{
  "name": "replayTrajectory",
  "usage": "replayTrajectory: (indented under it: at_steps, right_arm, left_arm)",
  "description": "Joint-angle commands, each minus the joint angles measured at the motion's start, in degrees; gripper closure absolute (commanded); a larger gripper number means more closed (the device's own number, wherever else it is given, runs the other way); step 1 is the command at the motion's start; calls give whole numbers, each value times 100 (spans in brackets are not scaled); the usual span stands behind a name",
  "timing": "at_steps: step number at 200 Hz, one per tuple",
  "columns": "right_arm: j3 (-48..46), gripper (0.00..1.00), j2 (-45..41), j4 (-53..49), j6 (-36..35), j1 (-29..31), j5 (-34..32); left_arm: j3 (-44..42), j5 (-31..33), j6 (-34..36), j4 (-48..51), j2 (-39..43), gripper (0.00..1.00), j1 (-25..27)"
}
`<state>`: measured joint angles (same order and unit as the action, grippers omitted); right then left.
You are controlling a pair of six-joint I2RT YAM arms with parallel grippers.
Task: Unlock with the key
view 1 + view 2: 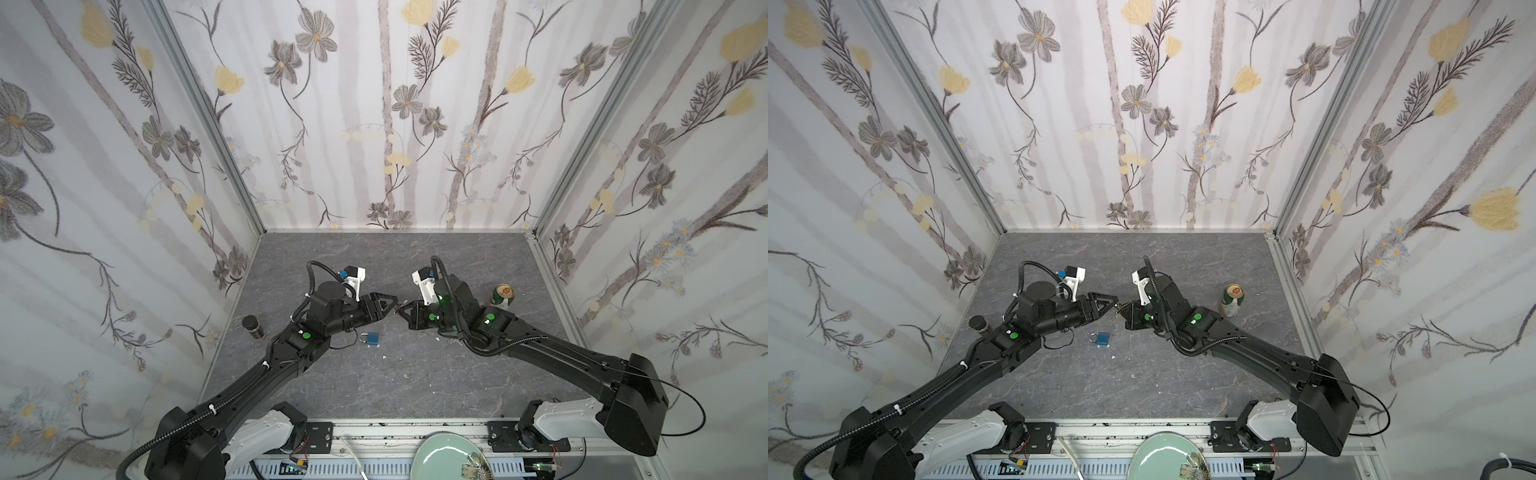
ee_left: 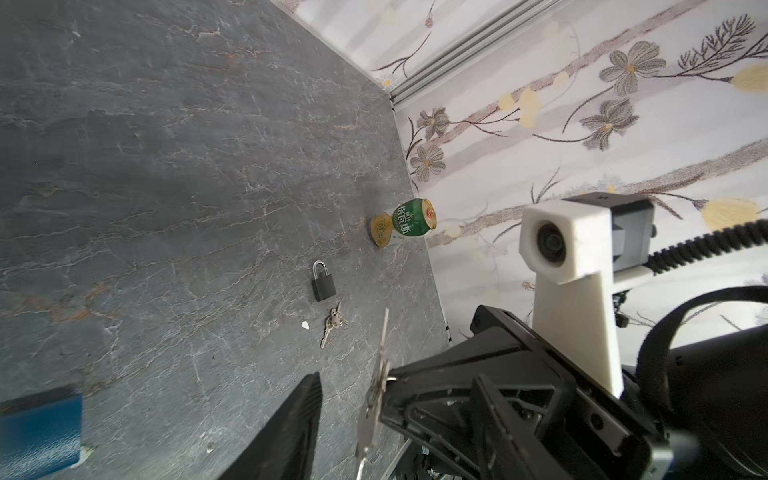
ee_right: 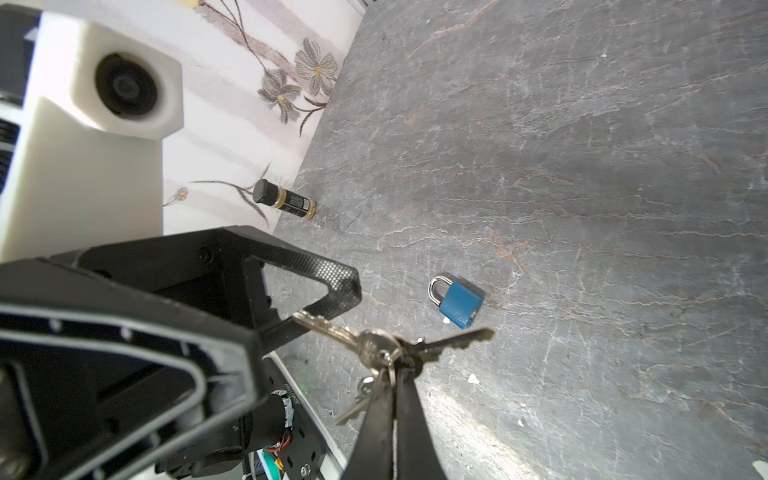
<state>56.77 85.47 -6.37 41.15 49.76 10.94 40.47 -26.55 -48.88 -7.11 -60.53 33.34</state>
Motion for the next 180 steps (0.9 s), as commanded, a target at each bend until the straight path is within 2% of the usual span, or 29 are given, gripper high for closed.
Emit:
replayTrajectory:
  at_steps: [1, 32, 88, 103, 123, 133, 149, 180]
  right_arm:
    - [-59, 100, -4, 464, 206, -4, 300]
    - [-105, 100, -3, 539, 310, -13, 351]
    - [-165, 100, -46, 636, 390, -41, 433]
    - [-189, 100, -66, 658, 403, -37, 435]
    - [-224, 100, -109, 706, 439, -36, 475]
    - [-228, 100, -126, 707, 451, -44, 474]
    - [-243, 100, -140, 707, 456, -46, 471]
    - [-254, 100, -145, 701, 482, -65, 481]
  left_arm:
    - [73, 55, 52, -291, -11, 45, 63]
    - [49, 126, 54, -220, 39, 61, 114]
    - [9, 332, 132, 4, 199, 82, 135]
    - [18, 338, 158, 49, 191, 91, 139]
    - [40, 370, 194, 122, 150, 88, 137]
    - [30, 355, 204, 123, 126, 80, 153]
    - [40, 367, 204, 131, 120, 63, 160]
    - [60, 359, 256, 140, 94, 60, 213]
